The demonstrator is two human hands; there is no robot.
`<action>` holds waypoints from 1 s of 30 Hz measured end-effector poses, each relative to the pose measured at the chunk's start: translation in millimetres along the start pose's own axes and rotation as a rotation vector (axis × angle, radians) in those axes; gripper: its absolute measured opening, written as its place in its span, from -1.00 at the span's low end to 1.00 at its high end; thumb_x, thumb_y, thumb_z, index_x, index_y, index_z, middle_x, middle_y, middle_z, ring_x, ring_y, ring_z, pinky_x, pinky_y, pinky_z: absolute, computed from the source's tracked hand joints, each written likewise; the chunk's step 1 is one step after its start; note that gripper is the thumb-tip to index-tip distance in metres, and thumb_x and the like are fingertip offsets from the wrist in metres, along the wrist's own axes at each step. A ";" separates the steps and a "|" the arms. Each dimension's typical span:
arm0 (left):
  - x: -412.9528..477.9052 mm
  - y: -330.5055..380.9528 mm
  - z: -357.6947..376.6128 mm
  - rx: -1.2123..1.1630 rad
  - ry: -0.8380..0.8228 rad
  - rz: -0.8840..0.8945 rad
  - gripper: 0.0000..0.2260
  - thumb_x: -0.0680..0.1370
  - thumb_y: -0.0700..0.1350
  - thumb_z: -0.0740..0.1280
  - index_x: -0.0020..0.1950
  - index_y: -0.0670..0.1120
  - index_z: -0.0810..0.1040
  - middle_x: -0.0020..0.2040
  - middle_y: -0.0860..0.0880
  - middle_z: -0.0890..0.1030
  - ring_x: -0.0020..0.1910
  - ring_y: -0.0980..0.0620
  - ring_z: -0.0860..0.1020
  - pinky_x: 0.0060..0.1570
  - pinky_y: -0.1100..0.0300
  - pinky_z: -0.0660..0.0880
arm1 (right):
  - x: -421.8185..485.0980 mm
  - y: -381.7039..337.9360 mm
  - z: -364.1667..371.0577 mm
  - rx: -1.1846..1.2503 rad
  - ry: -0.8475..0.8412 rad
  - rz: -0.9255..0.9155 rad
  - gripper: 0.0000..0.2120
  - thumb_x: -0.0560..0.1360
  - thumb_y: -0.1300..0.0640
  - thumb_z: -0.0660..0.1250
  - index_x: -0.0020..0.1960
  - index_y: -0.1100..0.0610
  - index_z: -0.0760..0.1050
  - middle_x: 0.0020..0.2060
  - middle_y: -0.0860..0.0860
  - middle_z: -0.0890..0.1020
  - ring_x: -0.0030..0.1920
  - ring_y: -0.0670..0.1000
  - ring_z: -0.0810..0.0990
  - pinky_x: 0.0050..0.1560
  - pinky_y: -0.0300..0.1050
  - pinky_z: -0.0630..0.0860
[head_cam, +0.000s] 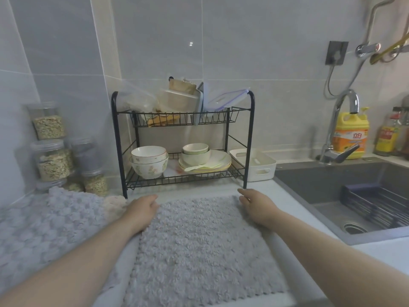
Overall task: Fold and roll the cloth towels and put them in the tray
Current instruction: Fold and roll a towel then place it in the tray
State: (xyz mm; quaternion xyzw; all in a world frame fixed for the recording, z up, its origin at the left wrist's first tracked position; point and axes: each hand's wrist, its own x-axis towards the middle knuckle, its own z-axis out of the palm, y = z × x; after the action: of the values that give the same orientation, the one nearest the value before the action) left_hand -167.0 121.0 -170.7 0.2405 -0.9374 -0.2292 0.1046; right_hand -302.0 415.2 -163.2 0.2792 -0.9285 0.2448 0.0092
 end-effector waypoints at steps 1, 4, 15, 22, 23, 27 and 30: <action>6.1 -1.0 3.7 0.065 -0.006 -0.009 -0.63 0.65 -0.06 0.13 0.45 -0.06 0.37 0.45 -0.10 0.36 0.43 -0.13 0.31 0.39 0.10 0.25 | 8.7 0.2 4.2 -0.070 -0.024 0.017 -0.61 0.64 0.03 0.05 0.42 0.08 0.36 0.38 0.04 0.42 0.36 0.10 0.40 0.29 -0.09 0.34; 22.6 2.4 8.0 0.203 -0.029 0.013 -0.78 0.61 -0.11 0.16 0.15 -0.06 0.57 0.20 -0.12 0.46 0.20 -0.14 0.44 0.20 0.09 0.40 | 26.2 1.4 12.6 -0.245 -0.048 0.042 -0.71 0.61 -0.01 0.04 0.17 0.02 0.47 0.21 0.01 0.45 0.17 0.11 0.50 0.05 -0.07 0.44; 19.2 23.3 -18.0 0.231 -0.106 0.095 -0.82 0.53 -0.32 0.16 -0.11 -0.03 0.37 -0.04 -0.05 0.43 -0.10 -0.01 0.41 -0.25 0.17 0.28 | 35.0 -7.1 -12.6 0.051 0.134 -0.033 -0.81 0.45 0.33 0.12 -0.02 0.11 0.37 -0.20 0.05 0.53 -0.16 0.14 0.50 -0.27 -0.11 0.42; -13.7 43.4 -50.4 0.172 -0.024 0.187 -0.84 0.48 -0.21 0.15 -0.28 -0.05 0.26 -0.24 -0.02 0.34 -0.27 0.01 0.31 -0.28 0.10 0.23 | -3.8 -19.2 -46.5 0.139 0.226 -0.074 -0.72 0.43 0.37 0.14 -0.09 0.05 0.51 -0.21 0.01 0.57 -0.15 0.11 0.55 -0.20 -0.10 0.49; -22.4 45.5 -53.5 0.145 -0.025 0.195 -0.86 0.46 -0.20 0.17 -0.28 -0.04 0.25 -0.26 -0.02 0.35 -0.30 0.01 0.29 -0.30 0.11 0.21 | -13.0 -19.6 -49.5 0.136 0.227 -0.075 -0.74 0.41 0.38 0.15 -0.14 0.04 0.47 -0.25 0.00 0.54 -0.18 0.09 0.52 -0.26 -0.15 0.44; -66.1 46.2 -59.3 0.115 0.028 0.260 -0.84 0.36 -0.25 0.20 -0.26 0.02 0.31 -0.25 0.02 0.48 -0.26 0.00 0.41 -0.31 0.11 0.32 | -57.4 -17.2 -53.8 0.116 0.219 -0.076 -0.82 0.41 0.34 0.19 -0.19 0.09 0.46 -0.30 -0.03 0.53 -0.23 0.04 0.48 -0.33 -0.23 0.37; -103.9 40.7 -49.4 0.204 0.032 0.305 -0.76 0.41 -0.32 0.17 -0.17 0.04 0.28 -0.21 0.00 0.46 -0.26 0.03 0.38 -0.32 0.13 0.28 | -94.9 -11.2 -47.6 0.044 0.150 -0.089 -0.86 0.39 0.32 0.22 -0.15 0.12 0.48 -0.23 0.02 0.58 -0.20 0.06 0.51 -0.29 -0.14 0.42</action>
State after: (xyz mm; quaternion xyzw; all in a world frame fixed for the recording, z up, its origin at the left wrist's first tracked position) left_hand -78.6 185.7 -117.0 0.1088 -0.9795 -0.1107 0.1282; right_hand -221.8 477.7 -130.9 0.3011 -0.9062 0.2849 0.0834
